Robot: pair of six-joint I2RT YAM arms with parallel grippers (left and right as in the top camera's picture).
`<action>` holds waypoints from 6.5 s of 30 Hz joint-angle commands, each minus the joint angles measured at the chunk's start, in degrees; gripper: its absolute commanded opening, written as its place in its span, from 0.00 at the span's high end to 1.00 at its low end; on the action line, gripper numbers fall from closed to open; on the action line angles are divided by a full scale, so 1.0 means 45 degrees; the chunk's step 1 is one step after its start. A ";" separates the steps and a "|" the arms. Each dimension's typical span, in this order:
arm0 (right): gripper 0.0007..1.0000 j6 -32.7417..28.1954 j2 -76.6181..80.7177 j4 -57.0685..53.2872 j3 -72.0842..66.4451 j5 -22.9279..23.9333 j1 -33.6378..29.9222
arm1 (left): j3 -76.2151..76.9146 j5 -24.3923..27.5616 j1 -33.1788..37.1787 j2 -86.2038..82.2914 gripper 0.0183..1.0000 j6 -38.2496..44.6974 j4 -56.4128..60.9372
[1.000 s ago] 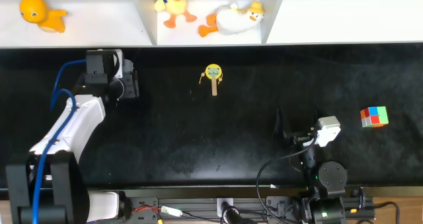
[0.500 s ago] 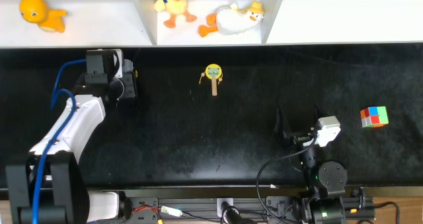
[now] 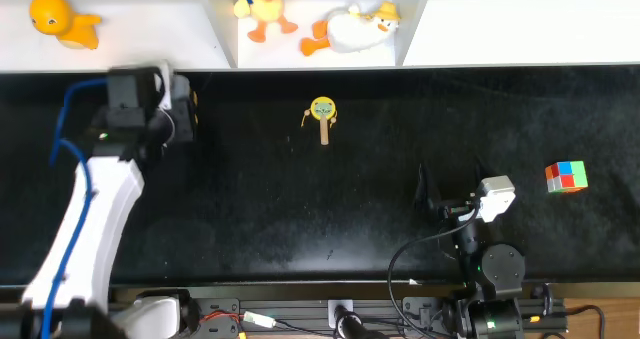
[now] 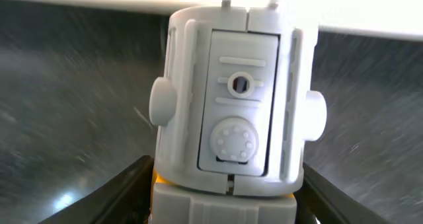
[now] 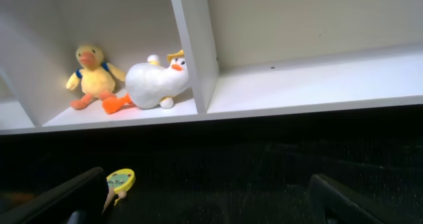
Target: Store Toys
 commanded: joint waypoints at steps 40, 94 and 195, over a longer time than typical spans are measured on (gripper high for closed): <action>0.00 -0.0078 -0.0117 0.0058 -0.0170 -0.0078 0.0063 | 0.1554 -0.0117 0.0369 0.3973 0.00 0.1302 0.6528; 0.00 -0.0078 -0.0117 0.0058 -0.0170 -0.0078 0.0063 | -0.4838 0.0204 0.1389 -1.2235 0.00 0.0291 -0.1141; 0.00 -0.0831 1.1205 -0.8626 1.3930 -0.3473 0.0563 | -1.2284 -0.0423 0.1593 -1.7146 0.00 -0.1287 0.5659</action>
